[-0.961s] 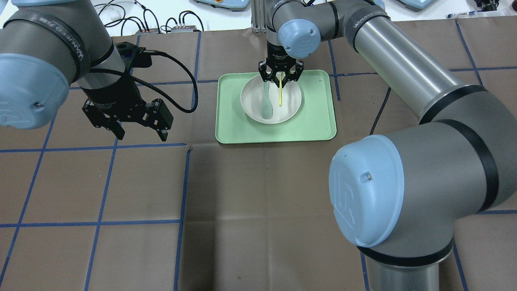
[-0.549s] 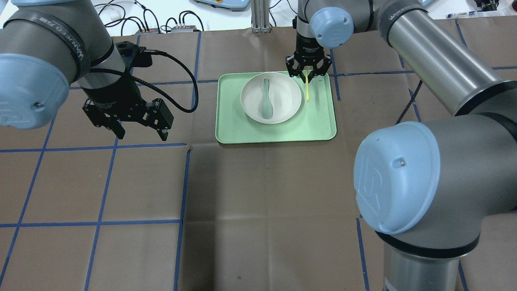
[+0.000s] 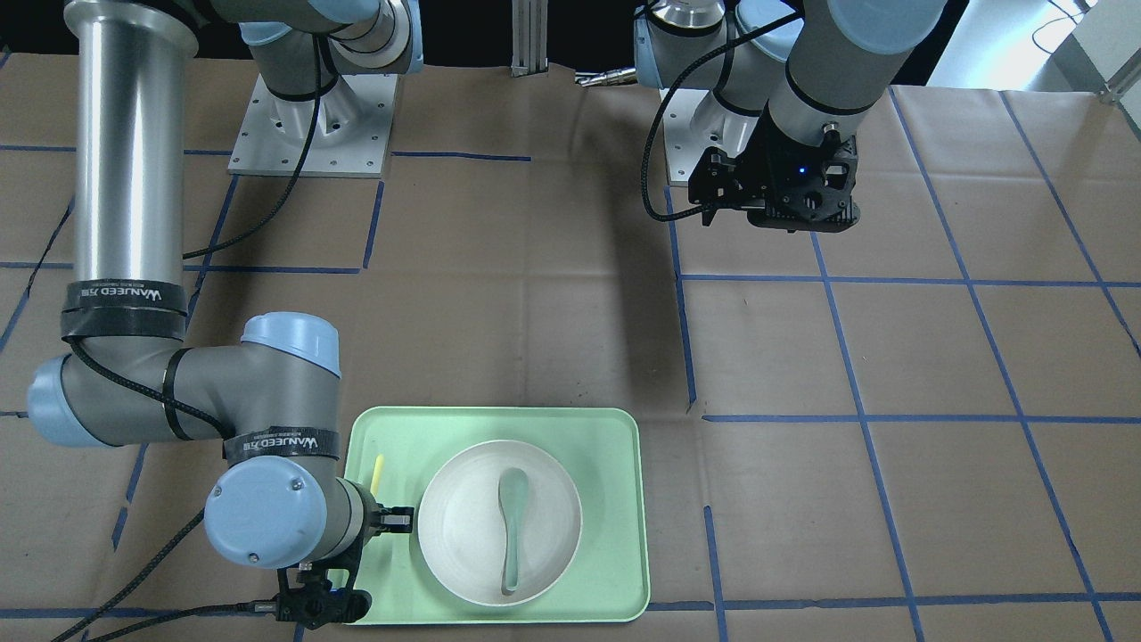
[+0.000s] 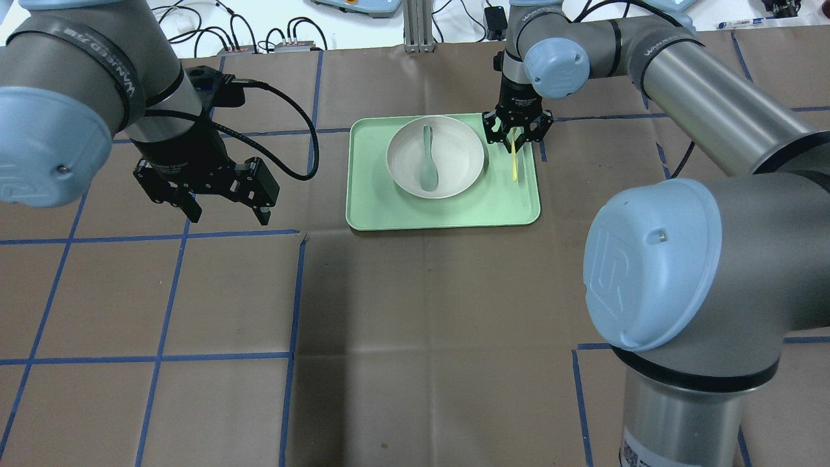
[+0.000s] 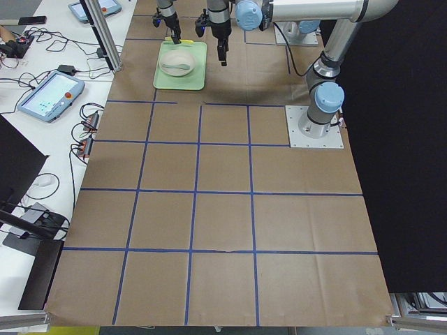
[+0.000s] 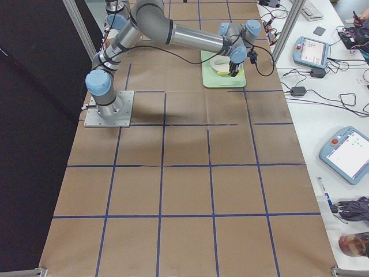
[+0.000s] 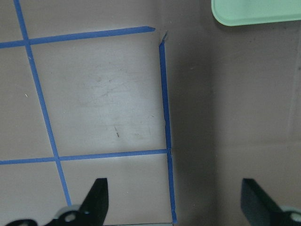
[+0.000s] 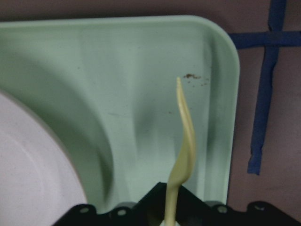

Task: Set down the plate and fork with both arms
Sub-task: 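Lower the fork onto the tray and open the right gripper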

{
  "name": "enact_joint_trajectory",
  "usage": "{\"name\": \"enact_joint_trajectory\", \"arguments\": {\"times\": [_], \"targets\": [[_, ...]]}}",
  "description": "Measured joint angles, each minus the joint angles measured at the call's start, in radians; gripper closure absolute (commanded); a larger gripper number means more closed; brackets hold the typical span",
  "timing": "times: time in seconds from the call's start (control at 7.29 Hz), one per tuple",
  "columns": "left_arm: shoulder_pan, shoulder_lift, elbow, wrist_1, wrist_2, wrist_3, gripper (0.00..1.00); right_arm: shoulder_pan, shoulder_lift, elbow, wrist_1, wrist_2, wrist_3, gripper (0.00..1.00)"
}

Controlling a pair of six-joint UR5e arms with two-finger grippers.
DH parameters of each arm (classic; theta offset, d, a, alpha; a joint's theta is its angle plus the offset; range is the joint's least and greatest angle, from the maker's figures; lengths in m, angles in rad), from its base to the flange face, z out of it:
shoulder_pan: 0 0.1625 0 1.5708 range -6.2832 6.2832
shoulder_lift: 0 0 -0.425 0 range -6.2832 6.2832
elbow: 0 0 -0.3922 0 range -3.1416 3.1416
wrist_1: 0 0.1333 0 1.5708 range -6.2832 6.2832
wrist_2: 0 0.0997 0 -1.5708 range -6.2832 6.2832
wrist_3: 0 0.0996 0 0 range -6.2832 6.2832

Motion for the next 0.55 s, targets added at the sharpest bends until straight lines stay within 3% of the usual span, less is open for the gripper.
{"name": "enact_joint_trajectory", "arguments": {"times": [0.27,0.41,0.55], "targets": [[0.001,0.0,0.001,0.001,0.0,0.0,0.01,0.004,0.014,-0.001,-0.02,0.007,0.006,0.07],[0.001,0.0,0.001,0.001,0.0,0.0,0.01,0.005,0.012,-0.004,-0.024,0.009,0.009,0.0],[0.001,0.0,0.0,0.001,0.0,0.0,0.01,0.006,0.007,-0.006,-0.027,0.011,0.009,0.0]]}}
